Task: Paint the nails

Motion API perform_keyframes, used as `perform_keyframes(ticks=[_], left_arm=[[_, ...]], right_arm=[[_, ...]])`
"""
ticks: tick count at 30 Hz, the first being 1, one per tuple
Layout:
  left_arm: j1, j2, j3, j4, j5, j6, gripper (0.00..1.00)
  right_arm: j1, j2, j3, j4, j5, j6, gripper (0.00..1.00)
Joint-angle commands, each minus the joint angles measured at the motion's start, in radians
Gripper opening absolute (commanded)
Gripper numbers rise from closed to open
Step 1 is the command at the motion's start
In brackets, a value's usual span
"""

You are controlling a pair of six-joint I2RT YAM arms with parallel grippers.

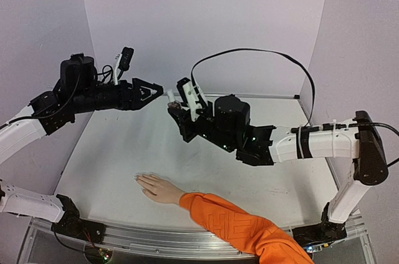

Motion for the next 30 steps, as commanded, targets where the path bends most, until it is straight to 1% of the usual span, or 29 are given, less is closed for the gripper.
perform_keyframes(ticks=[1, 4, 6, 9, 13, 19, 24, 26, 30], left_arm=[[-0.013, 0.018, 0.036, 0.139, -0.023, -0.048, 0.83], [-0.027, 0.049, 0.048, 0.144, -0.024, -0.040, 0.76], [-0.032, 0.068, 0.053, 0.146, -0.023, -0.039, 0.68], [-0.036, 0.079, 0.059, 0.145, -0.043, -0.030, 0.59], [-0.036, 0.083, 0.062, 0.145, -0.071, -0.022, 0.54], [-0.036, 0.108, 0.074, 0.144, -0.072, -0.025, 0.53], [-0.036, 0.116, 0.080, 0.144, -0.065, -0.014, 0.41], [-0.036, 0.121, 0.081, 0.144, -0.050, -0.006, 0.36], [-0.038, 0.133, 0.071, 0.145, -0.022, 0.011, 0.27]], right_arm=[[0.013, 0.020, 0.095, 0.060, 0.186, -0.038, 0.00], [0.026, 0.041, 0.116, 0.061, 0.160, -0.046, 0.00], [0.031, 0.050, 0.123, 0.062, 0.144, -0.050, 0.00], [0.035, 0.059, 0.132, 0.062, 0.138, -0.055, 0.00], [0.038, 0.063, 0.138, 0.062, 0.119, -0.061, 0.00], [0.043, 0.071, 0.142, 0.062, 0.116, -0.069, 0.00], [0.045, 0.077, 0.148, 0.061, 0.109, -0.069, 0.00], [0.046, 0.077, 0.152, 0.061, 0.106, -0.066, 0.00], [0.045, 0.080, 0.161, 0.060, 0.093, -0.066, 0.00]])
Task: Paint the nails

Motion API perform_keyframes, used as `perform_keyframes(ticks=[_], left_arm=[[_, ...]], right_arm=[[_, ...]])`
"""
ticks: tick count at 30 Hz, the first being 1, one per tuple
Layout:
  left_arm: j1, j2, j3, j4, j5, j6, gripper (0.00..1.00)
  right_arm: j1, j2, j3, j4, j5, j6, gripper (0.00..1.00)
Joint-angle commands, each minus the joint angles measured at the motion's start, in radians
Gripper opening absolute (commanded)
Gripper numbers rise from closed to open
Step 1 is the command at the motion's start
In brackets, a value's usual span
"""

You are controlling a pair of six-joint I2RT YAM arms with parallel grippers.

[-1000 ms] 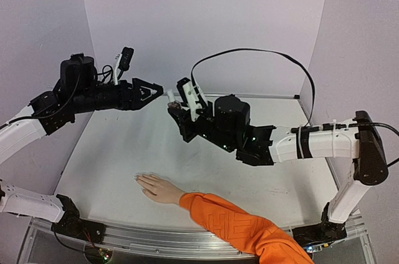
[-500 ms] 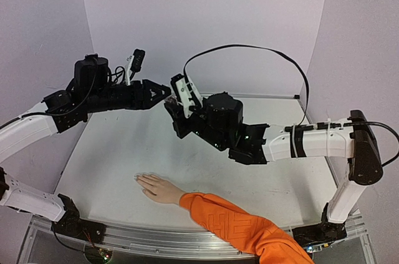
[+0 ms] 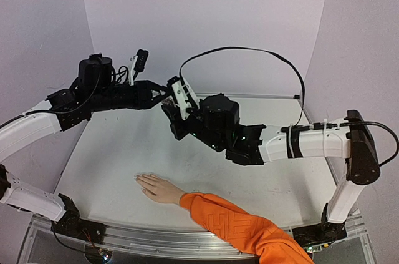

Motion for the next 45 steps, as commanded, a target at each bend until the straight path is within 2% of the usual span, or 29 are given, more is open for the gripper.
perform_keyframes(ticks=[1, 7, 11, 13, 16, 21, 23, 24, 26, 30, 31, 34, 35, 37, 38, 40, 42, 45], left_arm=[[-0.006, 0.010, 0.043, 0.056, 0.038, 0.033, 0.24], [-0.010, -0.002, 0.003, 0.055, 0.065, 0.055, 0.13], [-0.013, -0.002, -0.017, 0.054, 0.125, 0.082, 0.08], [-0.013, 0.004, -0.021, 0.055, 0.171, 0.100, 0.07], [-0.013, 0.019, -0.026, 0.053, 0.293, 0.138, 0.06], [-0.015, 0.053, -0.035, 0.046, 0.541, 0.210, 0.04], [-0.016, 0.068, -0.038, 0.044, 0.626, 0.232, 0.04], [-0.017, 0.074, -0.039, 0.043, 0.663, 0.242, 0.04], [-0.018, 0.079, -0.035, 0.041, 0.711, 0.258, 0.04], [-0.019, 0.078, -0.016, 0.037, 0.697, 0.269, 0.06], [-0.018, 0.075, -0.011, 0.034, 0.676, 0.271, 0.12], [-0.011, 0.040, -0.002, 0.017, 0.574, 0.273, 0.38], [-0.005, 0.025, 0.002, 0.001, 0.539, 0.273, 0.51], [0.007, -0.005, 0.014, -0.045, 0.456, 0.274, 0.68], [0.013, -0.023, 0.014, -0.060, 0.427, 0.275, 0.80], [0.020, -0.057, 0.007, -0.080, 0.364, 0.266, 0.94], [0.022, -0.089, -0.002, -0.082, 0.307, 0.247, 0.99], [0.023, -0.118, -0.008, -0.082, 0.177, 0.180, 0.99]], right_arm=[[0.006, -0.004, 0.063, 0.073, -0.011, -0.007, 0.00], [0.006, -0.011, 0.074, 0.073, -0.025, -0.009, 0.00], [0.002, -0.026, 0.078, 0.073, -0.093, -0.009, 0.00], [-0.011, -0.037, 0.080, 0.072, -0.176, -0.002, 0.00], [-0.078, -0.072, 0.068, 0.067, -0.433, 0.061, 0.00], [-0.311, -0.045, 0.137, 0.085, -1.190, 0.313, 0.00], [-0.358, 0.012, 0.197, 0.168, -1.466, 0.446, 0.00], [-0.368, 0.037, 0.225, 0.211, -1.569, 0.505, 0.00], [-0.373, 0.060, 0.258, 0.232, -1.660, 0.546, 0.00], [-0.377, 0.020, 0.210, 0.231, -1.588, 0.517, 0.00], [-0.381, 0.011, 0.195, 0.230, -1.560, 0.508, 0.00], [-0.396, -0.020, 0.137, 0.200, -1.448, 0.465, 0.00], [-0.401, -0.033, 0.113, 0.184, -1.406, 0.441, 0.00], [-0.403, -0.064, 0.078, 0.093, -1.285, 0.358, 0.00], [-0.403, -0.077, 0.070, 0.036, -1.223, 0.288, 0.00], [-0.402, -0.100, 0.040, -0.013, -1.100, 0.235, 0.00], [-0.399, -0.121, 0.002, -0.023, -0.993, 0.201, 0.00], [-0.373, -0.142, -0.036, -0.020, -0.822, 0.168, 0.00]])
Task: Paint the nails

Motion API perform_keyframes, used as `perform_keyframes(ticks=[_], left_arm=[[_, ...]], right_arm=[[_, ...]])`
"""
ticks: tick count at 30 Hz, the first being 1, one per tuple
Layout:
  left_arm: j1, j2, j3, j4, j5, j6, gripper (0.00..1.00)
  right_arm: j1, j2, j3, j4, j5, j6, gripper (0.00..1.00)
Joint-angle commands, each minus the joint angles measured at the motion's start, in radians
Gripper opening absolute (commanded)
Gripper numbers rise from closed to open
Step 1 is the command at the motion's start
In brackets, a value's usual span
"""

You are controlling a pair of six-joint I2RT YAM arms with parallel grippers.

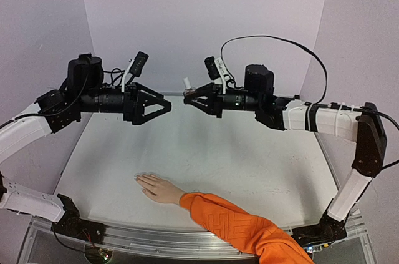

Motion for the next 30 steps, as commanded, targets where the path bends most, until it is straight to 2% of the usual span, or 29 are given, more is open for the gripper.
perform_keyframes(ticks=[1, 3, 6, 9, 12, 17, 22, 27, 30], left_arm=[[0.005, -0.069, 0.007, -0.030, -0.218, -0.100, 1.00], [0.005, -0.067, 0.024, -0.027, -0.289, -0.153, 0.98], [0.006, -0.052, 0.056, -0.020, -0.354, -0.210, 0.86], [0.006, -0.044, 0.077, -0.005, -0.381, -0.222, 0.73], [0.005, -0.047, 0.073, 0.005, -0.412, -0.239, 0.64], [0.004, -0.046, 0.066, 0.014, -0.394, -0.249, 0.57], [0.004, -0.048, 0.046, 0.016, -0.380, -0.247, 0.42], [0.004, -0.041, 0.038, 0.016, -0.374, -0.237, 0.36], [0.004, -0.032, 0.040, 0.017, -0.364, -0.229, 0.28]], right_arm=[[0.038, -0.087, -0.028, 0.046, 0.339, -0.123, 0.00], [0.094, -0.087, -0.029, 0.044, 0.480, -0.171, 0.00], [0.168, -0.070, -0.017, 0.048, 0.643, -0.225, 0.00], [0.218, -0.040, 0.003, 0.057, 0.726, -0.244, 0.00], [0.262, -0.009, 0.037, 0.057, 0.761, -0.268, 0.00], [0.329, 0.032, 0.079, 0.056, 0.843, -0.319, 0.00], [0.344, 0.046, 0.106, 0.059, 0.870, -0.319, 0.00], [0.351, 0.061, 0.128, 0.059, 0.858, -0.321, 0.00], [0.351, 0.066, 0.139, 0.059, 0.857, -0.319, 0.00]])
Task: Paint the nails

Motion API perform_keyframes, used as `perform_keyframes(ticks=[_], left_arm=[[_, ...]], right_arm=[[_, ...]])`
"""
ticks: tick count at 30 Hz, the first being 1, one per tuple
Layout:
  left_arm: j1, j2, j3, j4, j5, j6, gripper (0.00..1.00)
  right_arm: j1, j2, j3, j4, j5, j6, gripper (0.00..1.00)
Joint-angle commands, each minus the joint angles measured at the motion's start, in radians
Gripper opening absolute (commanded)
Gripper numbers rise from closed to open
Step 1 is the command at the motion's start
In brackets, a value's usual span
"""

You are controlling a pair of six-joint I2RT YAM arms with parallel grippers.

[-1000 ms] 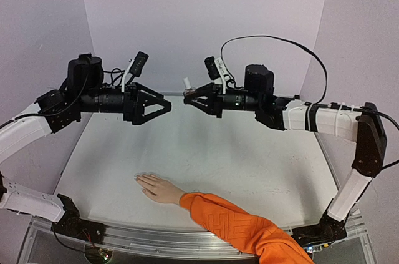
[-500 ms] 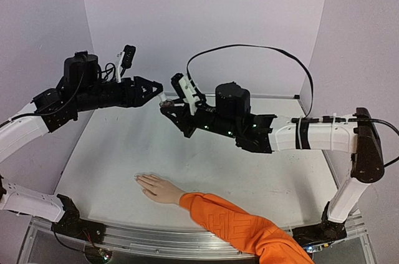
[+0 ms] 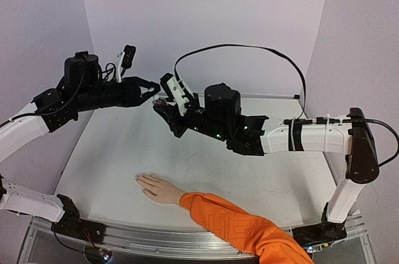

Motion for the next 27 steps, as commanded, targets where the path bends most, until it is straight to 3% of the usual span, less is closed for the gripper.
perform_keyframes(ticks=[1, 9, 13, 18, 20, 23, 27], left_arm=[[0.002, 0.008, 0.022, 0.047, 0.019, 0.017, 0.24], [-0.001, 0.040, 0.024, 0.048, 0.134, 0.095, 0.08], [-0.001, 0.068, 0.029, 0.045, 0.371, 0.206, 0.06], [-0.001, 0.098, 0.031, 0.018, 0.731, 0.347, 0.04], [-0.001, 0.114, 0.037, 0.012, 0.812, 0.370, 0.03], [-0.001, 0.138, 0.066, -0.005, 0.915, 0.391, 0.03], [-0.001, 0.142, 0.082, -0.007, 0.901, 0.400, 0.05]], right_arm=[[0.006, 0.006, 0.066, 0.072, 0.021, -0.006, 0.00], [0.003, -0.006, 0.085, 0.071, -0.059, 0.020, 0.00], [-0.054, -0.047, 0.093, 0.031, -0.388, 0.064, 0.00], [-0.229, -0.077, 0.103, 0.098, -1.126, 0.280, 0.00], [-0.243, -0.075, 0.119, 0.103, -1.316, 0.294, 0.00], [-0.253, -0.091, 0.105, 0.104, -1.415, 0.301, 0.00], [-0.260, -0.121, 0.057, 0.103, -1.383, 0.296, 0.00]])
